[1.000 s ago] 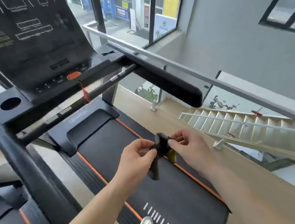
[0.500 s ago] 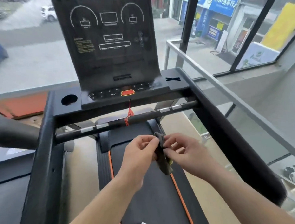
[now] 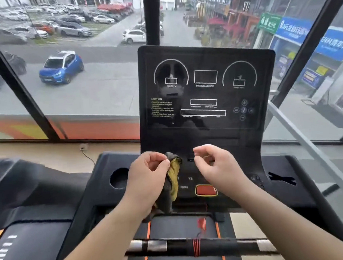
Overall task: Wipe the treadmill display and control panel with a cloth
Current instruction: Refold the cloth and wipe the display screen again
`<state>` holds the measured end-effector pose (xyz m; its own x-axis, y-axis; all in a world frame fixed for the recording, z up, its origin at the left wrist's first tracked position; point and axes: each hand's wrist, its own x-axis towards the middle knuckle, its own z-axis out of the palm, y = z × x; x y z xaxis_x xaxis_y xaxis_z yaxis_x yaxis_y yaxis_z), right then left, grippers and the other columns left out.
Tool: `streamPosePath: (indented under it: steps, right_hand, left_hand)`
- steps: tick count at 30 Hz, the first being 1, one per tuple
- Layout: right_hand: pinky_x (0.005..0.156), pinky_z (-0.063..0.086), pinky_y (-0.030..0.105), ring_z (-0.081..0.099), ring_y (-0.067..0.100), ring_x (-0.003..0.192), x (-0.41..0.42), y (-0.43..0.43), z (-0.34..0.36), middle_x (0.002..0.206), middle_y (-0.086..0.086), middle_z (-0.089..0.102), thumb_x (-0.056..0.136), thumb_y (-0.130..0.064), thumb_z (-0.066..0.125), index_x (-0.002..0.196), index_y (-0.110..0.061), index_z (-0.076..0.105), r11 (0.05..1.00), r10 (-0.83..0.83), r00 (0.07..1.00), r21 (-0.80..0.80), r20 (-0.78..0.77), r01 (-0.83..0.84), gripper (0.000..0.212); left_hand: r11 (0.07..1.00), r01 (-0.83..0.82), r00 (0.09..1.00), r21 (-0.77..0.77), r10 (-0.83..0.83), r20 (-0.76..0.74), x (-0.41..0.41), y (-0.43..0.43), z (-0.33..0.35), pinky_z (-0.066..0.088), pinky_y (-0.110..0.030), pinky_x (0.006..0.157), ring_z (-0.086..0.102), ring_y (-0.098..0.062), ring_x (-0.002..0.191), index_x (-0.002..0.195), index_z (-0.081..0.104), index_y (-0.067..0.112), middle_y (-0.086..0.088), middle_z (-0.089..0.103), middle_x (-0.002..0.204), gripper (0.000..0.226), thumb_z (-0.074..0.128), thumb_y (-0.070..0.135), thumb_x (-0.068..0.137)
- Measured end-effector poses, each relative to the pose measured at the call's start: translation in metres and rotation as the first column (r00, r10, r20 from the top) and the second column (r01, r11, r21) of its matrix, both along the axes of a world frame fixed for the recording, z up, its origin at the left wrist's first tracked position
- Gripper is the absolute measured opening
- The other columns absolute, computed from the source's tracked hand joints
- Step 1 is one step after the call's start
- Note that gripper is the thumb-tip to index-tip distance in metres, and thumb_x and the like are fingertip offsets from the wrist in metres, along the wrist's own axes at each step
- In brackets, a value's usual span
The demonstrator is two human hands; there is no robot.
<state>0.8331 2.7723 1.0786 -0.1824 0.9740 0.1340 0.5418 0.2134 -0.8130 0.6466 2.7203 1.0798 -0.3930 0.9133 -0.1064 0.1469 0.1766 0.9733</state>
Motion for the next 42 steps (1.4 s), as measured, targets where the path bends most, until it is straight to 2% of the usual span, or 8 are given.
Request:
streamPosePath:
  steps: [10, 14, 18, 23, 26, 31, 33, 42]
  right_hand:
    - [0.117, 0.041, 0.041, 0.042, 0.017, 0.143, -0.024, 0.191, 0.101, 0.149, -0.002, 0.054, 0.095, -0.027, 0.065, 0.137, -0.02, 0.061, 0.861, -0.052, 0.942, 0.493, 0.333, -0.127, 0.042]
    - [0.129, 0.016, 0.041, 0.02, 0.021, 0.157, -0.037, 0.245, 0.14, 0.166, 0.002, 0.034, 0.101, -0.04, 0.053, 0.155, -0.018, 0.039, 0.81, -0.129, 0.836, 0.543, 0.533, -0.221, 0.06]
    - [0.129, 0.016, 0.039, 0.026, 0.023, 0.155, -0.047, 0.281, 0.139, 0.165, 0.004, 0.036, 0.104, -0.047, 0.042, 0.159, -0.015, 0.032, 0.842, -0.13, 0.783, 0.484, 0.609, -0.237, 0.064]
    - [0.122, 0.032, 0.043, 0.051, 0.027, 0.136, -0.054, 0.292, 0.109, 0.142, 0.006, 0.062, 0.099, -0.039, 0.052, 0.143, -0.01, 0.058, 0.753, -0.213, 0.881, 0.645, 0.423, -0.128, 0.053]
    - [0.12, 0.033, 0.041, 0.054, 0.027, 0.132, -0.057, 0.299, 0.105, 0.138, 0.004, 0.064, 0.096, -0.038, 0.055, 0.14, -0.013, 0.06, 0.735, -0.252, 0.887, 0.672, 0.388, -0.085, 0.05]
    - [0.113, 0.038, 0.039, 0.059, 0.027, 0.122, -0.057, 0.31, 0.101, 0.13, 0.001, 0.068, 0.095, -0.032, 0.058, 0.135, -0.015, 0.065, 0.654, -0.293, 0.89, 0.752, 0.35, -0.081, 0.044]
    - [0.111, 0.039, 0.039, 0.061, 0.028, 0.118, -0.058, 0.313, 0.097, 0.126, 0.003, 0.07, 0.094, -0.029, 0.06, 0.132, -0.013, 0.067, 0.608, -0.317, 0.897, 0.792, 0.309, -0.057, 0.042]
    - [0.109, 0.041, 0.041, 0.06, 0.03, 0.113, -0.067, 0.317, 0.09, 0.119, 0.005, 0.07, 0.093, -0.028, 0.06, 0.126, -0.011, 0.068, 0.553, -0.388, 0.88, 0.833, 0.275, -0.016, 0.038]
  left_hand:
    - [0.999, 0.029, 0.96, 0.039, -0.017, -0.278, -0.045, 0.14, 0.058, 0.057, -0.028, 0.085, 0.071, -0.001, 0.084, 0.111, 0.069, 0.036, 0.011, 0.077, 0.086, 0.017, 0.068, 0.027, 0.096]
    - [0.999, 0.024, 0.834, 0.023, -0.007, -0.551, -0.053, 0.167, 0.1, 0.042, -0.015, 0.069, 0.061, 0.004, 0.073, 0.116, 0.069, 0.033, 0.019, 0.066, 0.072, 0.021, 0.064, 0.024, 0.098]
    - [0.999, -0.013, 0.648, 0.037, 0.037, -0.761, -0.056, 0.197, 0.134, 0.047, -0.029, 0.09, 0.067, -0.023, 0.105, 0.124, 0.067, 0.026, -0.001, 0.074, 0.106, 0.028, 0.061, 0.019, 0.098]
    - [0.866, -0.172, 0.787, 0.47, 0.407, -0.463, -0.054, 0.226, 0.165, 0.056, -0.02, 0.068, 0.069, -0.002, 0.068, 0.116, 0.069, 0.024, 0.011, 0.075, 0.082, 0.017, 0.063, 0.021, 0.1]
    - [0.82, 0.007, 0.809, 0.573, 0.332, -0.485, -0.035, 0.245, 0.146, 0.058, -0.019, 0.079, 0.07, 0.003, 0.087, 0.124, 0.066, 0.025, 0.015, 0.074, 0.096, 0.023, 0.061, 0.022, 0.102]
    - [0.931, 0.303, 0.115, 0.202, 0.175, -0.978, -0.035, 0.283, 0.086, 0.051, -0.044, 0.088, 0.056, -0.029, 0.12, 0.139, 0.06, 0.014, -0.004, 0.062, 0.143, 0.046, 0.065, 0.013, 0.093]
    - [0.934, 0.3, 0.034, 0.192, 0.191, -0.981, -0.044, 0.288, 0.078, 0.045, -0.043, 0.091, 0.052, -0.031, 0.125, 0.143, 0.057, 0.009, -0.007, 0.055, 0.151, 0.053, 0.067, 0.016, 0.092]
    - [0.957, 0.169, 0.325, 0.238, 0.174, -0.93, -0.045, 0.327, 0.073, 0.001, -0.047, 0.129, -0.013, -0.035, 0.157, 0.16, -0.004, -0.001, -0.021, -0.015, 0.169, 0.079, 0.033, 0.038, 0.103]
